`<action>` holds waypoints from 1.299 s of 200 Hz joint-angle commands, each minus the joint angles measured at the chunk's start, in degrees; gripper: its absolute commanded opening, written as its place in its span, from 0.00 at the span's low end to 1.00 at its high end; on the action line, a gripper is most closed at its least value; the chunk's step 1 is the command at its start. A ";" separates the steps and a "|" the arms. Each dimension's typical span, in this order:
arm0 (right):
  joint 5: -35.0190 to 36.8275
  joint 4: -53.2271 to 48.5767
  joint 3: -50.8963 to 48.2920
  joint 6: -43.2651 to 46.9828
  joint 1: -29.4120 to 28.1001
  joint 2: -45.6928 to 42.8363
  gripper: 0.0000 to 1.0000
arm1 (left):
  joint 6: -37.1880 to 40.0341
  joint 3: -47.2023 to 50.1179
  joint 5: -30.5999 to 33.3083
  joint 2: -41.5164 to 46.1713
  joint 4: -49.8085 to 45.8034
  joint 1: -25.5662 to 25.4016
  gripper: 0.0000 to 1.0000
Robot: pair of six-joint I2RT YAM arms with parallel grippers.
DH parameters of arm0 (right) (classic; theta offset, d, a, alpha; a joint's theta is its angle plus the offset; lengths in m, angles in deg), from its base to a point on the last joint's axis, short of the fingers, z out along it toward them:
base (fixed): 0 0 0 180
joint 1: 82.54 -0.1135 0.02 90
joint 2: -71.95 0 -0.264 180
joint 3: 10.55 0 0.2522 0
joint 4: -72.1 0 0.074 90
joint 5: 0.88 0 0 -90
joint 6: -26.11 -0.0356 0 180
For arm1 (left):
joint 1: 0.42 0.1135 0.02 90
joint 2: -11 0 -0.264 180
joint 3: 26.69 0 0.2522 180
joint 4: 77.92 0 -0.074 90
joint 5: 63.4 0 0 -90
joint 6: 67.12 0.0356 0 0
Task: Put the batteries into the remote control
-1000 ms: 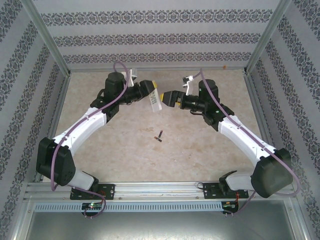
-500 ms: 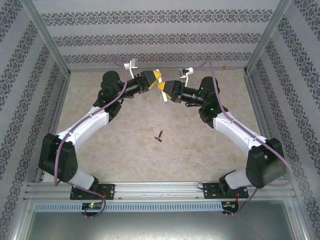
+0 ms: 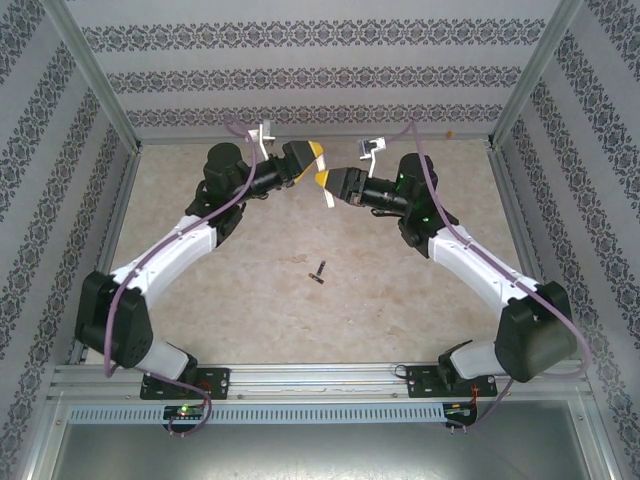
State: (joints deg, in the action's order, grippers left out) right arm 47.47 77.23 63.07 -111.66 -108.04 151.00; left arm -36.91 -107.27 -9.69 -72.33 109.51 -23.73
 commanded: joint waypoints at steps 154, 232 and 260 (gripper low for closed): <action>31.40 -23.85 5.97 39.29 -10.15 -2.22 0.57 | 11.21 -4.46 -1.25 -3.39 -15.52 -3.02 0.09; 19.67 -15.37 -4.51 -11.89 0.36 -6.80 0.81 | 25.14 5.24 7.23 2.39 1.61 -0.78 0.03; 15.24 -7.19 -5.80 -17.56 -2.54 -4.07 0.82 | 22.81 5.49 7.09 2.27 3.66 -0.86 0.02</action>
State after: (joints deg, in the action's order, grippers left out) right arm 68.41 61.32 57.91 -119.68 -108.63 145.18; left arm -14.16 -102.27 -2.87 -71.65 105.35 -24.78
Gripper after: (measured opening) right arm 0.820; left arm 0.185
